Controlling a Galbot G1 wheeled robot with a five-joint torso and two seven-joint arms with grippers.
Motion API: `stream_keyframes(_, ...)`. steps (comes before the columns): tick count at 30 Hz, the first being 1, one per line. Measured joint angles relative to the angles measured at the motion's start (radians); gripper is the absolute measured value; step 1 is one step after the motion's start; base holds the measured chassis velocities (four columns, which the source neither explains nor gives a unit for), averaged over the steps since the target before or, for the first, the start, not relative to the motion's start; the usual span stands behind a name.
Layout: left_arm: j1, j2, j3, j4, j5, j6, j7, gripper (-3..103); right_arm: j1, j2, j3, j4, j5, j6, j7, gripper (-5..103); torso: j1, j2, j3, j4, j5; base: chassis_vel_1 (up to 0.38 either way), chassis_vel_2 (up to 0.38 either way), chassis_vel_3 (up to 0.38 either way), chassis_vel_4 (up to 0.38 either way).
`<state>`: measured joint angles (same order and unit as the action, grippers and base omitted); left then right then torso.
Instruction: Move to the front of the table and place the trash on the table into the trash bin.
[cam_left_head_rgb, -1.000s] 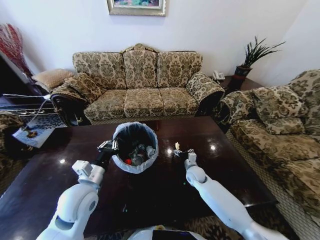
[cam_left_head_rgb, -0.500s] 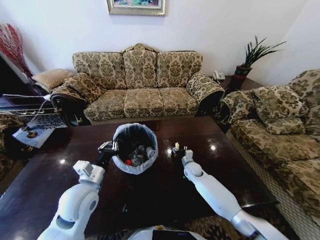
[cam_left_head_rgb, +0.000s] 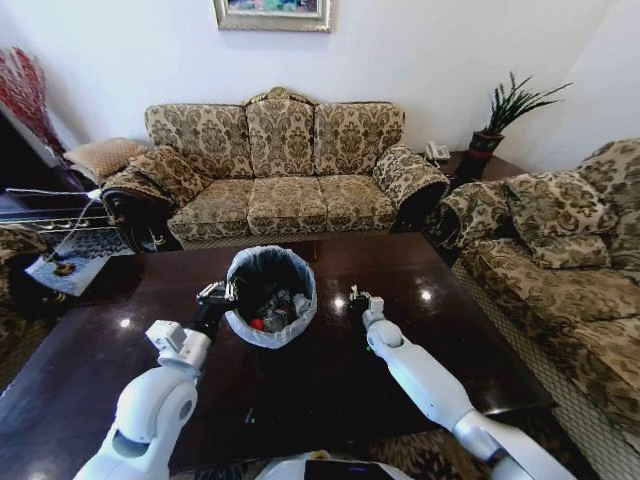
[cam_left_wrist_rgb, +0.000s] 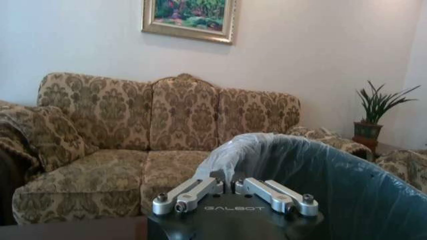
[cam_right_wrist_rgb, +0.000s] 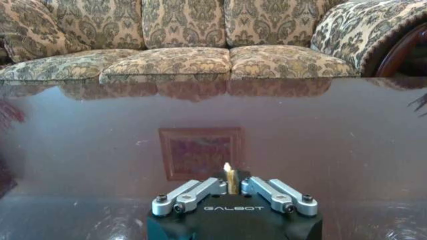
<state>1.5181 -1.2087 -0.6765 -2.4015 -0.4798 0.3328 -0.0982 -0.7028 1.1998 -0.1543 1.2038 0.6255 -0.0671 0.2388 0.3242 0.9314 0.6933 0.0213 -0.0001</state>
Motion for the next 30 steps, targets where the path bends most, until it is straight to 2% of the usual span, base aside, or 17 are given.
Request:
stream_keyframes(2,-0.001,0.000,0.001,0.002,0.000,0.000,0.000,3,-0.001,-0.001,0.003,0.000,0.000,0.002,0.000,1,0.000,0.000,0.000,-0.0001,0.0000,0.000,0.000,0.000,0.000)
stream_keyframes(9,-0.001,0.001,0.001,0.003,-0.001,0.000,0.001,3,-0.014,-0.010,0.036,0.075,0.006,0.000,0.036,0,0.000,0.000,0.000,-0.0002,0.0003,0.000,0.000,0.000,0.000)
stream_keyframes(11,0.001,0.001,0.001,0.003,-0.001,0.000,0.001,3,-0.023,-0.028,0.072,0.188,0.022,-0.020,0.092,0,0.000,0.000,0.000,-0.0004,0.0002,0.000,0.000,0.000,0.000)
stream_keyframes(13,0.001,0.001,0.001,0.003,-0.001,0.000,0.001,3,-0.023,-0.035,0.079,0.224,0.028,-0.027,0.106,0,0.000,0.000,0.000,-0.0003,0.0003,0.000,0.000,0.000,0.000)
stream_keyframes(14,0.003,0.001,0.000,0.003,-0.001,0.000,0.001,3,-0.019,-0.068,0.088,0.344,0.056,-0.050,0.141,0,0.000,0.000,0.000,-0.0001,0.0001,0.000,0.000,0.000,0.000)
stream_keyframes(15,0.003,0.001,0.000,0.003,-0.001,0.000,0.001,3,-0.019,-0.068,0.088,0.344,0.056,-0.050,0.141,0,0.000,0.000,0.000,-0.0001,0.0001,0.000,0.000,0.000,0.000)
stream_keyframes(18,0.000,-0.005,0.011,0.010,0.003,0.000,0.001,3,0.048,-0.143,0.066,0.549,0.113,-0.081,0.166,0,0.000,0.000,0.000,-0.0002,-0.0001,0.000,0.000,0.000,0.000)
stream_keyframes(21,-0.003,-0.012,0.020,0.018,0.009,0.001,0.002,3,0.087,-0.167,0.054,0.613,0.138,-0.093,0.152,0,0.000,0.000,0.000,-0.0001,0.0000,0.000,0.000,0.000,0.000)
stream_keyframes(25,-0.023,-0.025,0.031,0.032,0.022,0.015,0.003,3,0.254,-0.236,-0.016,0.789,0.309,-0.138,0.091,0,0.000,0.000,0.000,0.0001,0.0001,0.000,0.000,0.000,0.000)
stream_keyframes(26,-0.023,-0.025,0.031,0.032,0.022,0.015,0.003,3,0.254,-0.236,-0.016,0.789,0.309,-0.138,0.091,0,0.000,0.000,0.000,0.0001,0.0001,0.000,0.000,0.000,0.000)
stream_keyframes(27,-0.026,-0.025,0.031,0.032,0.022,0.018,0.004,3,0.287,-0.246,-0.030,0.815,0.343,-0.149,0.075,0,0.000,0.000,0.000,-0.0001,-0.0001,0.000,0.000,0.000,0.000)
stream_keyframes(28,-0.028,-0.024,0.030,0.032,0.022,0.020,0.005,3,0.355,-0.261,-0.066,0.870,0.425,-0.172,0.045,0,0.000,0.000,0.000,-0.0002,-0.0003,0.000,0.000,0.000,0.000)
stream_keyframes(30,-0.028,-0.023,0.029,0.032,0.022,0.020,0.005,3,0.380,-0.263,-0.083,0.892,0.462,-0.184,0.040,0,0.000,0.000,0.000,-0.0003,-0.0001,0.000,0.000,0.000,0.000)
